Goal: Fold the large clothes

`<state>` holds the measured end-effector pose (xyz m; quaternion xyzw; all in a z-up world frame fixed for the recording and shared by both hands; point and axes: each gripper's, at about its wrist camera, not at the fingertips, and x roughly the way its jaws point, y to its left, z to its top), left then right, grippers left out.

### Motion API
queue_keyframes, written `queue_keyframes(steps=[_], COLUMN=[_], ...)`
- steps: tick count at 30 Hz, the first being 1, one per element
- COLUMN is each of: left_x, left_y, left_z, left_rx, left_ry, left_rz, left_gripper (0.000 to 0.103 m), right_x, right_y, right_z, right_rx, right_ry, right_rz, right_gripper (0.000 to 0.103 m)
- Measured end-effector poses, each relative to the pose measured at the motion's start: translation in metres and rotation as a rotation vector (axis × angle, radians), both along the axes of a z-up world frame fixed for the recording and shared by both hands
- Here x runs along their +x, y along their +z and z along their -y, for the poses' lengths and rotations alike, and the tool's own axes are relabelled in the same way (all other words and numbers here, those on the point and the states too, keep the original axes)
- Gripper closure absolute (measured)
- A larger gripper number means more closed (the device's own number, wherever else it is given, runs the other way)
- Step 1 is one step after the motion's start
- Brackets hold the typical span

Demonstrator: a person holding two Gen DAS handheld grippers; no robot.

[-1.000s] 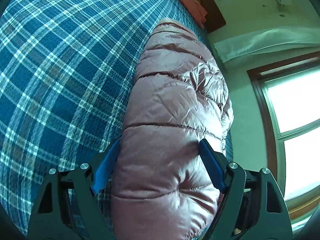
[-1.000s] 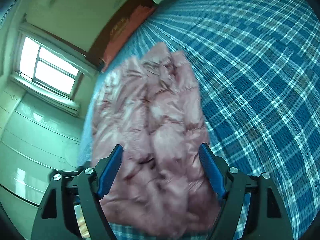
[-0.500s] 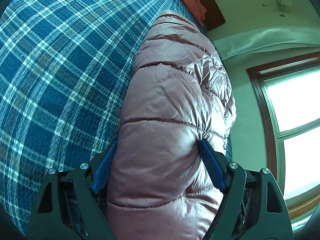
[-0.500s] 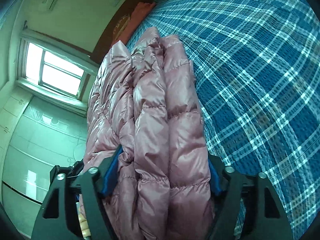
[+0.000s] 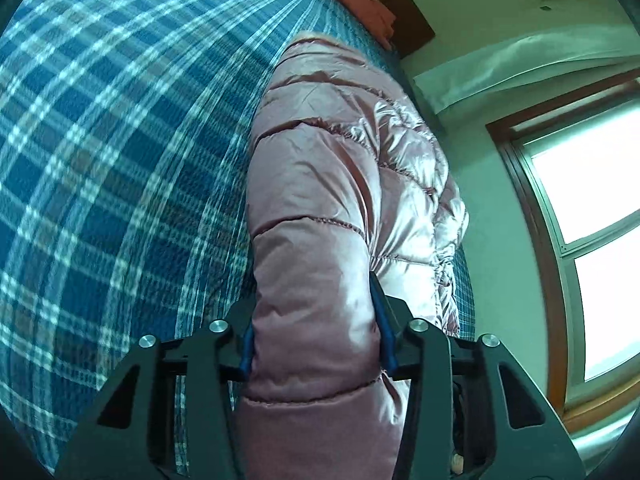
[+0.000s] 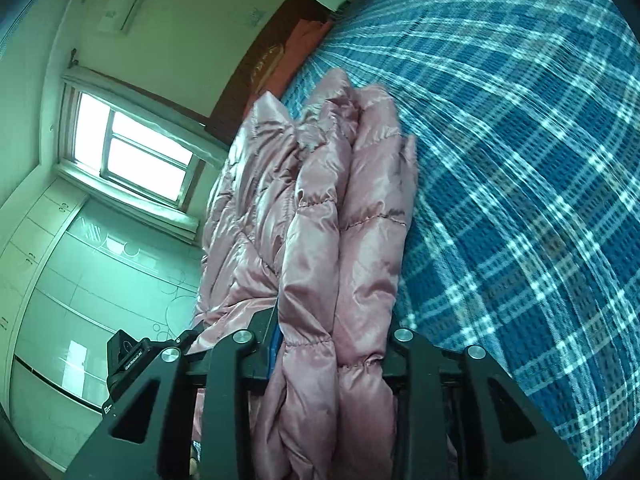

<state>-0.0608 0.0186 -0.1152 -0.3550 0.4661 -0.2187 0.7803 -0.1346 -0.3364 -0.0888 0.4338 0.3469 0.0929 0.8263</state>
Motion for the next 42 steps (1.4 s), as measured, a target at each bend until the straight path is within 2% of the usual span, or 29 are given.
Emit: queue_keyframes(steps=[9, 14, 17, 20, 22, 25, 27, 30, 36, 38, 42], left_x=[0.002, -0.009, -0.010, -0.009, -0.007, -0.007, -0.008, -0.001, 0.042, 0.053, 0.063], left_y=[0.021, 0.005, -0.007, -0.005, -0.002, 0.001, 0.003, 0.008, -0.003, -0.005, -0.014], left_z=[-0.050, -0.087, -0.098, -0.098, -0.096, -0.105, -0.119, -0.131, -0.128, -0.124, -0.117], left_rx=[0.011, 0.019, -0.008, -0.004, -0.011, -0.034, -0.052, -0.065, -0.134, -0.128, -0.123], left_ry=[0.070, 0.112, 0.122, 0.108, 0.092, 0.072, 0.083, 0.091, 0.081, 0.077, 0.064], left_rz=[0.044, 0.018, -0.001, 0.011, 0.016, 0.019, 0.032, 0.059, -0.004, -0.014, -0.036], left_gripper=[0.061, 0.061, 0.061, 0.060, 0.058, 0.052, 0.039, 0.033, 0.030, 0.030, 0.029], right_x=[0.038, 0.048, 0.052, 0.055, 0.061, 0.065, 0.066, 0.078, 0.135, 0.147, 0.159], right_y=[0.009, -0.010, -0.017, -0.014, -0.009, 0.002, 0.013, 0.024, 0.017, 0.009, -0.004], right_z=[-0.047, -0.074, -0.078, -0.078, -0.080, -0.075, -0.068, -0.054, -0.049, -0.053, -0.060], right_rx=[0.010, 0.012, 0.024, 0.001, -0.015, -0.061, -0.101, -0.123, -0.028, 0.017, 0.007], right_ry=[0.117, 0.178, 0.177, 0.190, 0.195, 0.199, 0.177, 0.151, 0.187, 0.206, 0.233], right_rz=[0.046, 0.010, -0.001, -0.009, -0.021, -0.048, -0.034, -0.018, -0.062, -0.067, -0.088], right_gripper=[0.074, 0.074, 0.074, 0.073, 0.068, 0.053, 0.034, 0.027, 0.026, 0.026, 0.025])
